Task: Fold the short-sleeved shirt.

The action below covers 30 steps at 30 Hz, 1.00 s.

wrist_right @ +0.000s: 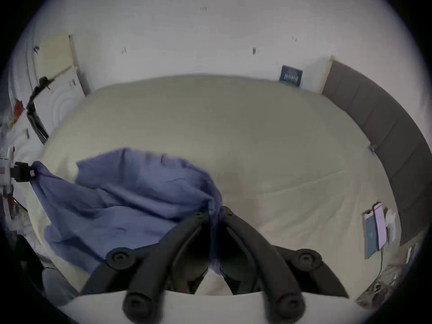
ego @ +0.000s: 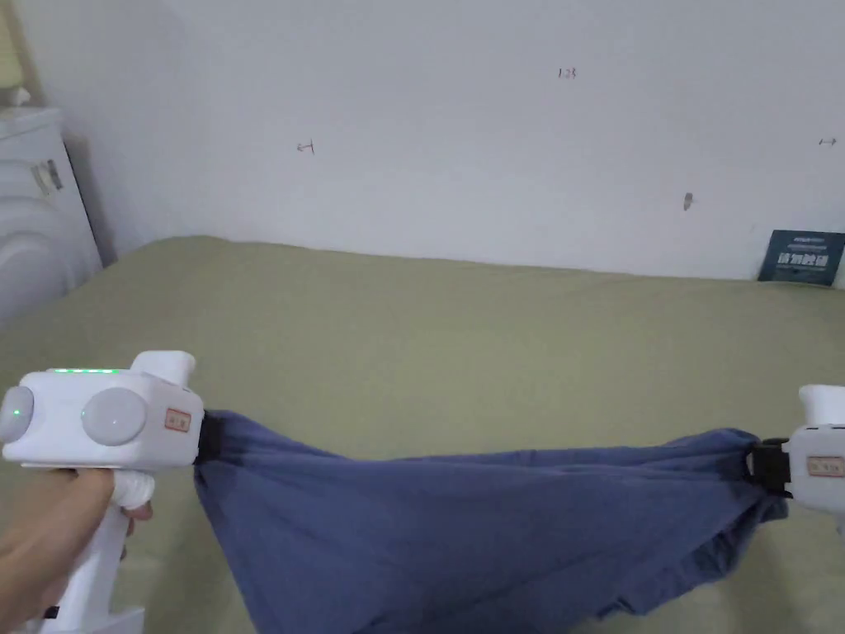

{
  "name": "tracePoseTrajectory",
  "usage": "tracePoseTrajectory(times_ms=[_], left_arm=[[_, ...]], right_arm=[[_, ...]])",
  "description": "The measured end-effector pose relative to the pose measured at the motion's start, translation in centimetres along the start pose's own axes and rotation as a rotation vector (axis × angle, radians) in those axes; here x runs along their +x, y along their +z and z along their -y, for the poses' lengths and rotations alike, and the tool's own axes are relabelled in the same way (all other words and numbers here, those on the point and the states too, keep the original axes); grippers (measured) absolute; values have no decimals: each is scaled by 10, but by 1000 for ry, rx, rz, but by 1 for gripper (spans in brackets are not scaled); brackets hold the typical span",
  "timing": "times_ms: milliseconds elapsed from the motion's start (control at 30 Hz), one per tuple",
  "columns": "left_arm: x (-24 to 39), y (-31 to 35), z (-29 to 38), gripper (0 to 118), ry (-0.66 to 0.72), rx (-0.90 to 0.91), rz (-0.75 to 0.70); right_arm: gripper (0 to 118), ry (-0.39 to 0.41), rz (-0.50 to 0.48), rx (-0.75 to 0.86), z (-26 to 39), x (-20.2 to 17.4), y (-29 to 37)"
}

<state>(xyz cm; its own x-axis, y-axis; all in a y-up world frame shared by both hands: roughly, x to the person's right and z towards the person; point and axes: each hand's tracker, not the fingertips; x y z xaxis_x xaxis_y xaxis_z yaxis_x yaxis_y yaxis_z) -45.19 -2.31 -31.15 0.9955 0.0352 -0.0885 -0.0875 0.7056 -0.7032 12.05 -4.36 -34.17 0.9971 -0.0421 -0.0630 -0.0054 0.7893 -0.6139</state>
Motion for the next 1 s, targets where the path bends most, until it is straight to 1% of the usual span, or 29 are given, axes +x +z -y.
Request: tracePoseTrajectory(times_ms=[67,133,233,300,400,533,700,833,1000], left_arm=[[-8,35,-11,3,14,62,-8],[-12,67,-23,3,41,113,-16],[-11,100,-42,3,19,183,-52],[-7,112,-57,3,16,215,-74],[1,124,-83,3,25,245,-79],[19,124,-122,3,9,305,-116],[41,103,-176,3,19,337,-149],[56,78,-214,3,5,358,-178],[68,35,-244,3,-3,375,-209]], right_arm=[[7,-15,-33,56,-17,-8,31],[7,10,-45,109,-33,-21,60],[7,65,-15,177,-64,-35,90],[7,75,7,209,-84,-42,105],[7,79,45,251,-118,-39,111],[7,78,96,293,-161,-35,108],[7,83,150,335,-214,-25,88],[7,73,179,343,-246,-18,56],[7,79,207,354,-266,-18,5]])
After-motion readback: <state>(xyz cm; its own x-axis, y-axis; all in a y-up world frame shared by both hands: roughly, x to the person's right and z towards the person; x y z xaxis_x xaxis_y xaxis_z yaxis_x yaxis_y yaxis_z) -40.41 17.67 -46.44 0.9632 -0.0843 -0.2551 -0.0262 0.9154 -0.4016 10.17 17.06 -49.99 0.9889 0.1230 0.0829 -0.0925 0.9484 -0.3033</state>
